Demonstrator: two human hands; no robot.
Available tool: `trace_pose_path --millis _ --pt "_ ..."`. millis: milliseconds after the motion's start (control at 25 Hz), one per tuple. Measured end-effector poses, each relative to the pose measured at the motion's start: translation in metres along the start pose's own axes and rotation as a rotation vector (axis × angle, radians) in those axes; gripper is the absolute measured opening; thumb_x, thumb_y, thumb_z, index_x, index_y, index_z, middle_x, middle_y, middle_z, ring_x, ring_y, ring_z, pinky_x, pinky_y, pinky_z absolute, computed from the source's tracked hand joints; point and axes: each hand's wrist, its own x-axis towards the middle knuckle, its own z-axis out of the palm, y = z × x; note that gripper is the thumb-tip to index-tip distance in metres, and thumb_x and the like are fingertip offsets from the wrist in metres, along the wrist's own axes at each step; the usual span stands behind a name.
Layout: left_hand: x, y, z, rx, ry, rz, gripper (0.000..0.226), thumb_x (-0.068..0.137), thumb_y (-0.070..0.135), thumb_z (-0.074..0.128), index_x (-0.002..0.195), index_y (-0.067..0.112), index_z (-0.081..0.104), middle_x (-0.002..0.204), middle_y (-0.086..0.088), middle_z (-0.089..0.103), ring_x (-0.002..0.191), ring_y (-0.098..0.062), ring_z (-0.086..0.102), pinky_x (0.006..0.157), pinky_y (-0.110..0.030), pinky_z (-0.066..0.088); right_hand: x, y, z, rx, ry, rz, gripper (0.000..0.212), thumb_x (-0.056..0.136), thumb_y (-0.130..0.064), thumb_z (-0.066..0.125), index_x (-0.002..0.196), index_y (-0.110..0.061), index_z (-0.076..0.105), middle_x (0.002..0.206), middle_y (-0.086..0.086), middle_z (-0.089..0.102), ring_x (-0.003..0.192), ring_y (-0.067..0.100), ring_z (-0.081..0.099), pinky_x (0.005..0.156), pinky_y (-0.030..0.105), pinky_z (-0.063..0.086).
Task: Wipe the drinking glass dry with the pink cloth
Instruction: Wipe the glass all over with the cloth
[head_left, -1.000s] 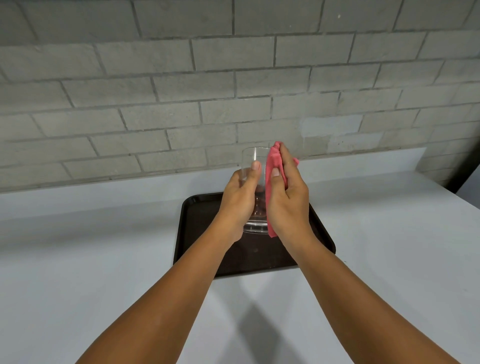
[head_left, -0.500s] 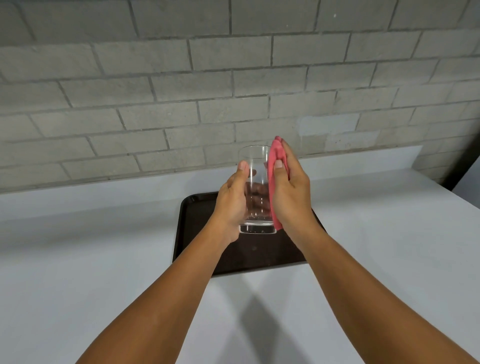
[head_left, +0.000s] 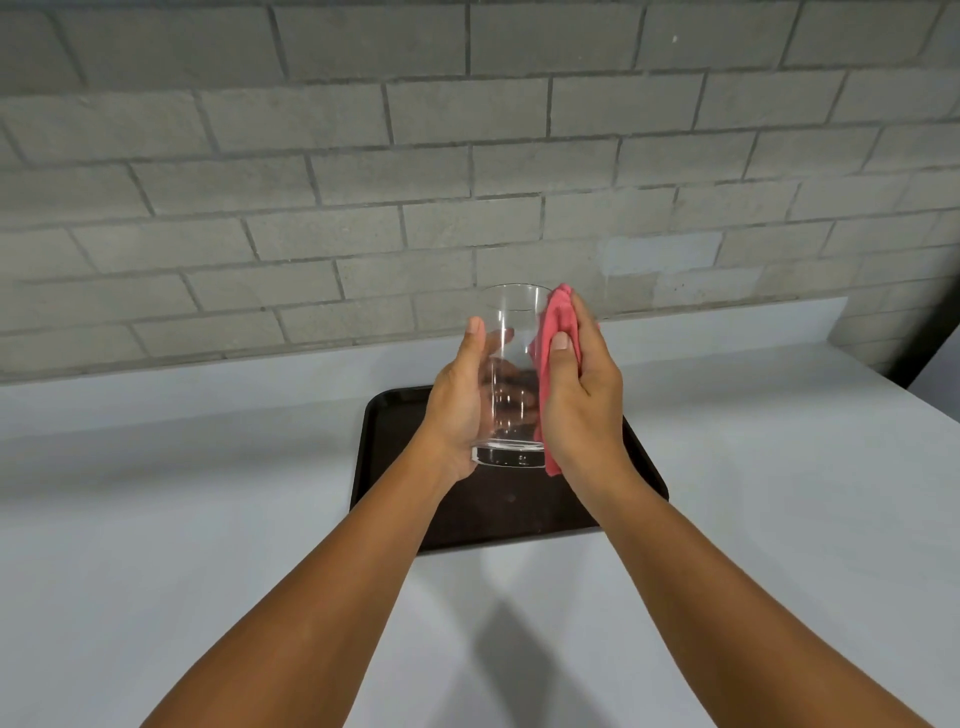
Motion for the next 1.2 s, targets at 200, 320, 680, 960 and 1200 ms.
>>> trace_pose_path --millis 200,320,680,960,1200 --pt "-0.001 0.003 0.012 0.166 0.158 0.053 0.04 0.1 0.056 0.045 0.113 0.024 0.066 0.098 -0.009 0.077 0.081 -0.02 0.077 0.069 -0.039 0.064 0.01 0.001 -0.003 -0.039 0.025 0.02 0.045 0.104 -0.032 0.036 0.149 -0.036 0.034 0.148 -0.023 0.036 0.124 -0.023 0.031 0.086 -0.007 0.027" --pt "-0.004 0.006 0.017 0.275 0.096 0.04 0.058 0.095 0.063 0.047 0.137 0.024 0.056 0.127 0.013 0.069 0.123 -0.008 0.062 0.096 -0.031 0.055 0.012 -0.001 -0.002 -0.065 0.003 -0.008 0.045 0.104 -0.032 0.037 0.149 -0.037 0.033 0.139 -0.029 0.033 0.107 -0.042 0.019 0.081 -0.011 0.023" --pt "0.001 0.017 0.015 0.283 0.049 0.064 0.032 0.096 0.063 0.046 0.103 0.035 0.06 0.089 0.018 0.066 0.089 0.008 0.058 0.076 -0.018 0.04 -0.025 0.003 0.002 -0.059 -0.052 -0.088 0.046 0.103 -0.035 0.04 0.148 -0.043 0.032 0.145 -0.033 0.037 0.131 -0.019 0.03 0.095 0.0 0.029" --pt "-0.009 0.008 0.017 0.195 0.01 -0.006 0.058 0.095 0.062 0.047 0.127 0.016 0.06 0.115 -0.015 0.072 0.094 -0.024 0.073 0.081 -0.042 0.062 0.015 -0.006 -0.01 0.021 0.047 0.042 0.044 0.104 -0.031 0.036 0.147 -0.036 0.037 0.148 -0.018 0.042 0.136 -0.001 0.037 0.111 0.029 0.036" --pt "0.001 0.012 0.008 0.222 0.056 -0.013 0.05 0.095 0.064 0.045 0.116 0.022 0.064 0.1 -0.003 0.076 0.091 -0.014 0.073 0.088 -0.038 0.057 -0.011 0.004 -0.002 -0.023 -0.061 0.004 0.044 0.104 -0.031 0.037 0.147 -0.04 0.035 0.142 -0.033 0.041 0.132 -0.009 0.037 0.107 0.017 0.036"
